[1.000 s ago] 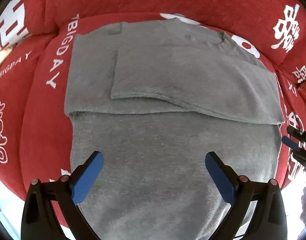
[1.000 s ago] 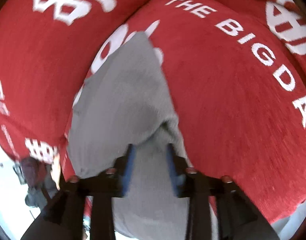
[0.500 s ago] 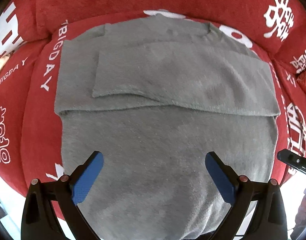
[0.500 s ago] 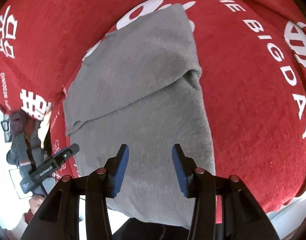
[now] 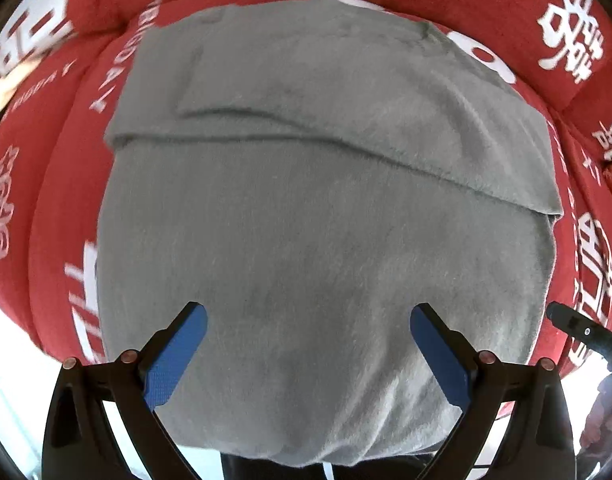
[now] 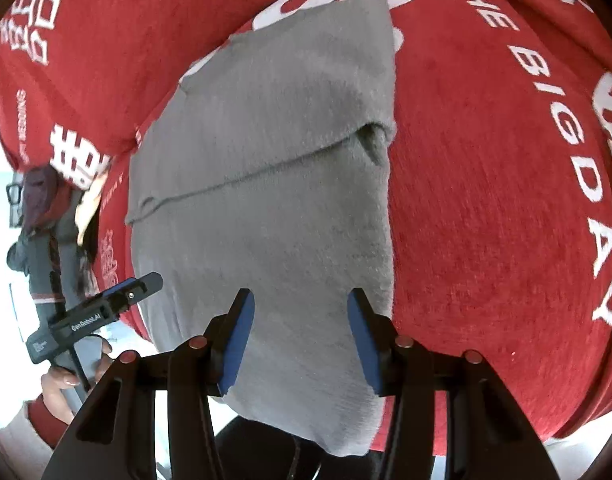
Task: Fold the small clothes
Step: 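Grasp the ribbed hem with both tools and fold it over toward the collar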
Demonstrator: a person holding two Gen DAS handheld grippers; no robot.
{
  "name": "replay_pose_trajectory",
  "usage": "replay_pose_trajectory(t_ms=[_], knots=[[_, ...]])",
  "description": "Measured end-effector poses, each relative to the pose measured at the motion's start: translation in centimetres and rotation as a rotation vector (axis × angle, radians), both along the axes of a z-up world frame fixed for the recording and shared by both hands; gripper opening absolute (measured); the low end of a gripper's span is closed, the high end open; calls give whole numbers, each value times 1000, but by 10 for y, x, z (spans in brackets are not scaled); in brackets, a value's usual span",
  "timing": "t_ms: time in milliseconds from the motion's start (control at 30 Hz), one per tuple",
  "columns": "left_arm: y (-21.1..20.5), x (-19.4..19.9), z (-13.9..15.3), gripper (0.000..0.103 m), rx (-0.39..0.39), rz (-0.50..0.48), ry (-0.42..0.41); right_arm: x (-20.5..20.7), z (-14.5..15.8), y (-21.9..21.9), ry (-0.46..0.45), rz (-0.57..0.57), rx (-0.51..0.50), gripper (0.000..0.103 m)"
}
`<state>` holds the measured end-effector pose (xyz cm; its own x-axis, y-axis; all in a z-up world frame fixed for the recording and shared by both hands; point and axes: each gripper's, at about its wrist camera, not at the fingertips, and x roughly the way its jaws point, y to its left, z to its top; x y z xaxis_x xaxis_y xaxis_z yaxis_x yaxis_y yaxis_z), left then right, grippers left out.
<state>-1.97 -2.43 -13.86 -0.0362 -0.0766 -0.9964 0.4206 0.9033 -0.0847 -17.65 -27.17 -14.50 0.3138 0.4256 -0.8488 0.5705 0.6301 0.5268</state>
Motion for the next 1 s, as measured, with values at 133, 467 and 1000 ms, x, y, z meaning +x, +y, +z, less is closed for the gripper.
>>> replay_pose_trajectory(t_ms=[133,467,1000], knots=[[22,-11,-1,102,12,45,21,-4,-7,6,4,24,47,53],[96,-22,7,102,-44,74,31,-31,-9,37,14,45,72,53],[224,-74,-32,102,-125,-57,187,-135,-66,113,134,33,112,53]])
